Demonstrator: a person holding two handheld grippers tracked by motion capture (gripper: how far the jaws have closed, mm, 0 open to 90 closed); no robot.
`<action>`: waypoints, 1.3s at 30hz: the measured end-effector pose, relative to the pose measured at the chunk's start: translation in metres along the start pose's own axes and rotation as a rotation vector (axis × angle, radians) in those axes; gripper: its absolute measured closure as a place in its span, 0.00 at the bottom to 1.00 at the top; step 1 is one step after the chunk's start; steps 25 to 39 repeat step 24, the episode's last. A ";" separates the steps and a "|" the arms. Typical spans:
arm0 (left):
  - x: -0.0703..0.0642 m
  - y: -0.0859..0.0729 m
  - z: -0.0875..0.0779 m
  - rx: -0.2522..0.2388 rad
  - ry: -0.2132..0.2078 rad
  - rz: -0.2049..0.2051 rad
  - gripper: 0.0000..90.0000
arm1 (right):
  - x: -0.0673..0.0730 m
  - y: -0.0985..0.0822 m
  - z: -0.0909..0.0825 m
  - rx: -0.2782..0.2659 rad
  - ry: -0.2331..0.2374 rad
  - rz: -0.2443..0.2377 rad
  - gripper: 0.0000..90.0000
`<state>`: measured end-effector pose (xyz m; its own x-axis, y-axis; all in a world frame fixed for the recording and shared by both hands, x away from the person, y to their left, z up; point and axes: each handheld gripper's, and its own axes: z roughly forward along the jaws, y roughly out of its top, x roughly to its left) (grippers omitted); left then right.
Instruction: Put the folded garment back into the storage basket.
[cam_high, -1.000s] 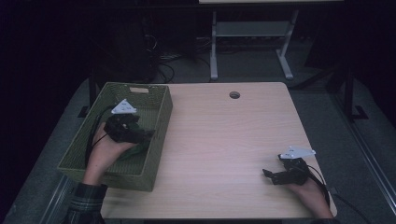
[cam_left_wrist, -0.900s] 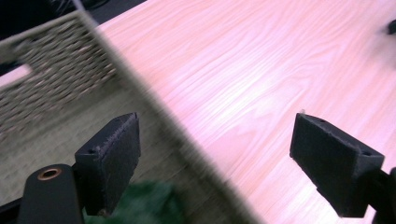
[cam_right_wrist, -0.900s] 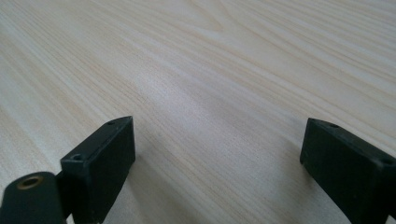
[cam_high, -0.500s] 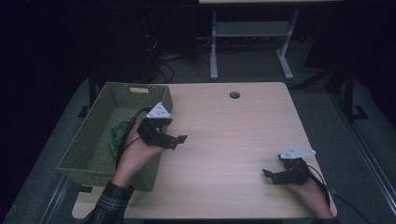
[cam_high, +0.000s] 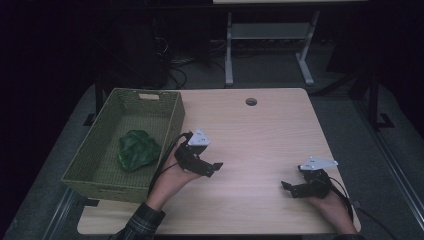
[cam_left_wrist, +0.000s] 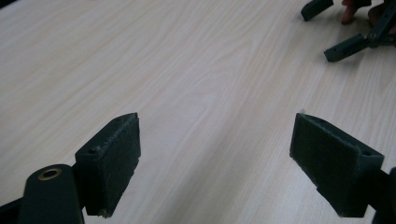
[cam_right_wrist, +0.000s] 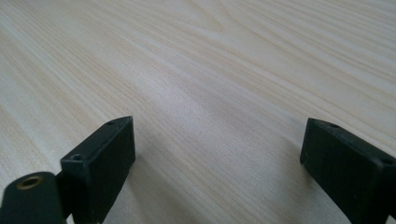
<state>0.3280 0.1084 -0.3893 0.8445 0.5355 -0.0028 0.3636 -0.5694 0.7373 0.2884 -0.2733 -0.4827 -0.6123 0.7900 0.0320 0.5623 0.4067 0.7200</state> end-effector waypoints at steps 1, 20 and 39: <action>-0.001 -0.003 0.004 0.003 -0.001 0.003 0.17 | 0.000 0.000 0.000 0.000 0.000 0.000 0.11; 0.000 -0.052 0.055 0.062 0.062 -0.033 0.17 | 0.000 0.000 0.000 0.000 0.000 -0.001 0.11; 0.001 -0.054 0.056 0.068 0.062 -0.038 0.17 | 0.000 0.000 0.000 0.000 0.000 0.000 0.11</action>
